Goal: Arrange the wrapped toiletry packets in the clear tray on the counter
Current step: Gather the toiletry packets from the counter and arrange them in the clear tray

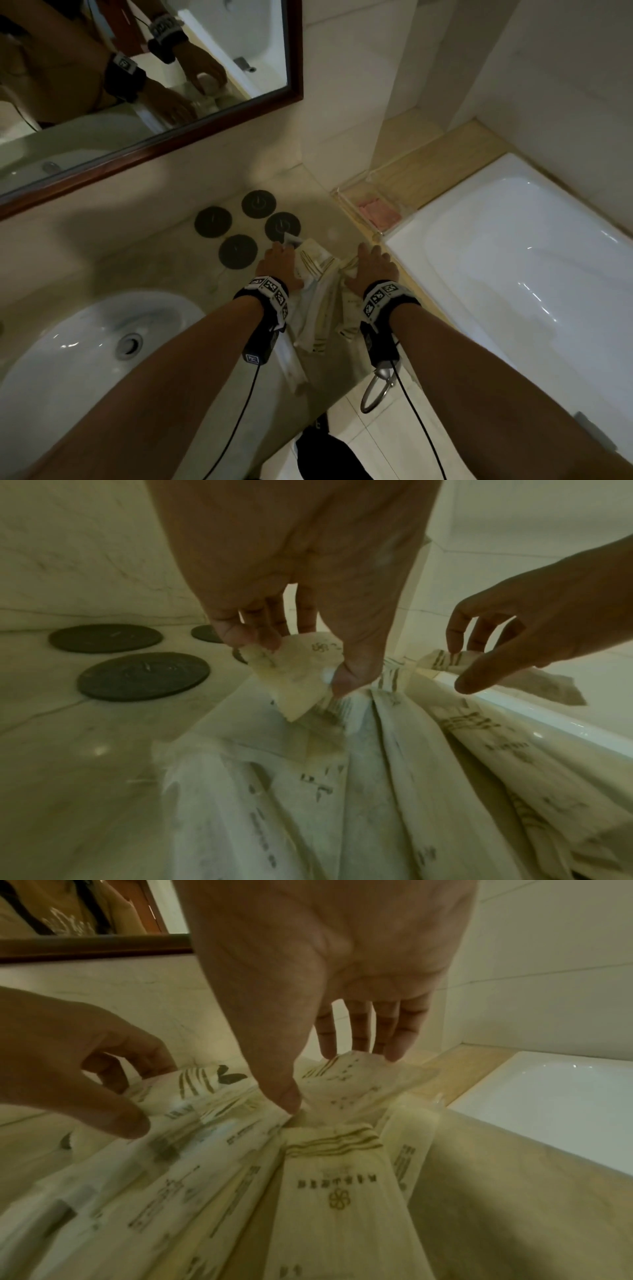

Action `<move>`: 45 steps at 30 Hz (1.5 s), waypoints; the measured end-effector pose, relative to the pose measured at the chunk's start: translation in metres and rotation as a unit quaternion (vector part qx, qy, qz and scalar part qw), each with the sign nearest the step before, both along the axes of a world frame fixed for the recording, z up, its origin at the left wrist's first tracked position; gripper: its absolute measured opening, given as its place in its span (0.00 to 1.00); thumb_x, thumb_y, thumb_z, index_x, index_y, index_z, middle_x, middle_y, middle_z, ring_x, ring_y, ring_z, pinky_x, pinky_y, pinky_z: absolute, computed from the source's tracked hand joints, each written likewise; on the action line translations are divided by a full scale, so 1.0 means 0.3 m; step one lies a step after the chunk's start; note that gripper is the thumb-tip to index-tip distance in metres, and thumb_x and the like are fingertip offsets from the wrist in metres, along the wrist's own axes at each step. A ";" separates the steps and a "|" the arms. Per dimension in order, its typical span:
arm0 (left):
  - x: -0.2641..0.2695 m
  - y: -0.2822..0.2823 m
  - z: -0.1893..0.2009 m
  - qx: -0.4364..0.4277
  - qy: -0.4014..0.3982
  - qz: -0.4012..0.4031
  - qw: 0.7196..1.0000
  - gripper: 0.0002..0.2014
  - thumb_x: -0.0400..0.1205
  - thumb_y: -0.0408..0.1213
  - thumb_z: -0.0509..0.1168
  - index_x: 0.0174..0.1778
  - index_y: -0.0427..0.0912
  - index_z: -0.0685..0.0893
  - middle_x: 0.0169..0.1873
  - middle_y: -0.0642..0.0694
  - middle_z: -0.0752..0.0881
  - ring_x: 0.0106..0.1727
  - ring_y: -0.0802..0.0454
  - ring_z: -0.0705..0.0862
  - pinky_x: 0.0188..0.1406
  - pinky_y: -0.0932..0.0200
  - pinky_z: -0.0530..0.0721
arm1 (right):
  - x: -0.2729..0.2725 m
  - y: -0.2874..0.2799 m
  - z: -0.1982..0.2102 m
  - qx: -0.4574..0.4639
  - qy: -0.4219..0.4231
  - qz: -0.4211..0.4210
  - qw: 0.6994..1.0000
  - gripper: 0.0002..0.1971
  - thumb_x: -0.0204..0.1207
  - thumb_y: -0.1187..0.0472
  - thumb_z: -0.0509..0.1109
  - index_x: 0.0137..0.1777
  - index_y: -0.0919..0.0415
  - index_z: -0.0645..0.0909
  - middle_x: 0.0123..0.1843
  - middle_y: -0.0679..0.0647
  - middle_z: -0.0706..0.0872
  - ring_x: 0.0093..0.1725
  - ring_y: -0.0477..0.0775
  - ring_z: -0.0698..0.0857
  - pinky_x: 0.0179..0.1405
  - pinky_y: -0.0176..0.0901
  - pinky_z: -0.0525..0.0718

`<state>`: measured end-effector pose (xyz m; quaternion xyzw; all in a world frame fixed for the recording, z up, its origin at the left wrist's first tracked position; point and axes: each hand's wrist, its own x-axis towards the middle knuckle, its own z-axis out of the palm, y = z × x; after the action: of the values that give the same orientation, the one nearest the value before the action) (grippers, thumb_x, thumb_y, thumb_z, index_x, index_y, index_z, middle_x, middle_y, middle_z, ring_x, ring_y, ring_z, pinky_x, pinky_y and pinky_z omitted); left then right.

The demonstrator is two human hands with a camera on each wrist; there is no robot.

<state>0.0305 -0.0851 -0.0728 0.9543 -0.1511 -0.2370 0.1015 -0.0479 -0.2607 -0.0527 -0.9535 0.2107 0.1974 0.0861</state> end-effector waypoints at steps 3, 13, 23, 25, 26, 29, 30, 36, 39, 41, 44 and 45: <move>-0.006 0.047 0.038 -0.021 -0.001 0.006 1.000 0.40 0.68 0.51 0.77 0.72 0.41 0.67 0.67 0.38 0.73 0.68 0.37 0.74 0.67 0.41 0.77 | 0.027 0.022 0.053 -0.008 -0.016 0.008 1.000 0.39 0.75 0.43 0.69 0.80 0.57 0.55 0.78 0.63 0.63 0.73 0.66 0.70 0.64 0.57 0.76; -0.052 0.445 0.202 -0.022 -0.035 0.102 0.994 0.41 0.71 0.44 0.76 0.77 0.43 0.62 0.70 0.39 0.73 0.71 0.37 0.72 0.68 0.42 0.76 | 0.121 0.361 0.244 -0.028 -0.125 0.075 0.989 0.39 0.72 0.46 0.72 0.79 0.57 0.59 0.73 0.61 0.69 0.70 0.65 0.72 0.60 0.57 0.79; -0.237 1.029 0.345 -0.024 -0.075 0.215 0.973 0.39 0.70 0.42 0.76 0.75 0.41 0.65 0.67 0.39 0.75 0.69 0.38 0.74 0.66 0.41 0.78 | 0.069 0.943 0.379 0.014 -0.125 0.188 0.974 0.39 0.71 0.46 0.74 0.77 0.57 0.60 0.75 0.62 0.67 0.74 0.66 0.69 0.65 0.59 0.76; -0.281 1.151 0.367 -0.017 -0.078 0.229 0.970 0.39 0.71 0.42 0.76 0.75 0.41 0.65 0.67 0.39 0.75 0.68 0.37 0.74 0.66 0.42 0.78 | 0.039 1.065 0.390 0.013 -0.123 0.214 0.969 0.38 0.71 0.46 0.74 0.76 0.57 0.61 0.74 0.62 0.68 0.73 0.66 0.69 0.63 0.58 0.77; -0.303 1.209 0.380 -0.016 -0.080 0.233 0.969 0.38 0.71 0.41 0.76 0.74 0.40 0.65 0.66 0.39 0.75 0.68 0.37 0.75 0.65 0.42 0.79 | 0.024 1.123 0.393 0.012 -0.127 0.225 0.966 0.37 0.71 0.46 0.74 0.74 0.58 0.62 0.72 0.61 0.70 0.71 0.65 0.71 0.61 0.58 0.78; -0.364 1.381 0.412 -0.017 -0.078 0.242 0.967 0.35 0.71 0.42 0.76 0.71 0.40 0.68 0.66 0.38 0.76 0.66 0.37 0.76 0.64 0.40 0.80 | -0.022 1.289 0.401 0.016 -0.138 0.254 0.957 0.34 0.70 0.46 0.75 0.70 0.58 0.65 0.66 0.61 0.73 0.66 0.64 0.74 0.55 0.56 0.80; -0.384 1.435 0.417 -0.016 -0.079 0.245 0.966 0.35 0.70 0.42 0.76 0.71 0.40 0.69 0.66 0.38 0.76 0.67 0.37 0.77 0.64 0.40 0.80 | -0.035 1.342 0.401 0.022 -0.142 0.264 0.954 0.33 0.69 0.46 0.75 0.69 0.59 0.65 0.65 0.61 0.73 0.64 0.64 0.74 0.53 0.56 0.80; -0.478 1.679 0.458 0.023 -0.120 0.245 0.962 0.41 0.71 0.47 0.74 0.77 0.40 0.63 0.71 0.38 0.74 0.72 0.38 0.73 0.73 0.42 0.72 | -0.093 1.613 0.437 0.044 -0.108 0.344 0.932 0.35 0.68 0.47 0.75 0.70 0.57 0.64 0.65 0.63 0.75 0.62 0.65 0.76 0.57 0.56 0.81; -0.508 1.759 0.483 0.030 -0.131 0.244 0.960 0.37 0.70 0.48 0.75 0.72 0.40 0.69 0.70 0.39 0.73 0.70 0.39 0.73 0.73 0.42 0.71 | -0.103 1.703 0.453 0.047 -0.087 0.386 0.917 0.36 0.70 0.47 0.75 0.73 0.59 0.64 0.67 0.64 0.75 0.65 0.66 0.77 0.62 0.56 0.80; -0.526 1.799 0.484 0.006 -0.121 0.258 0.959 0.35 0.70 0.43 0.76 0.71 0.39 0.70 0.70 0.39 0.74 0.70 0.39 0.75 0.71 0.46 0.75 | -0.101 1.745 0.460 0.051 -0.084 0.409 0.907 0.36 0.71 0.48 0.74 0.75 0.59 0.64 0.71 0.64 0.74 0.68 0.66 0.75 0.65 0.55 0.79; -0.557 1.845 0.490 -0.003 -0.105 0.288 0.952 0.38 0.69 0.42 0.77 0.73 0.41 0.69 0.70 0.38 0.75 0.69 0.39 0.77 0.65 0.45 0.81 | -0.084 1.806 0.457 0.060 -0.087 0.443 0.890 0.34 0.71 0.48 0.74 0.75 0.56 0.65 0.70 0.60 0.75 0.66 0.64 0.77 0.62 0.53 0.79; -0.569 1.859 0.491 0.004 -0.102 0.296 0.950 0.38 0.68 0.42 0.77 0.73 0.41 0.69 0.69 0.38 0.75 0.68 0.38 0.78 0.64 0.45 0.81 | -0.078 1.827 0.453 0.063 -0.088 0.455 0.884 0.35 0.71 0.48 0.74 0.75 0.56 0.65 0.69 0.60 0.75 0.66 0.64 0.77 0.62 0.52 0.78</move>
<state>-0.1402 0.4724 0.0746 0.9757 0.1292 -0.0983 0.1470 -0.0713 0.2875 0.0833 -0.9504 -0.2681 0.1435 0.0650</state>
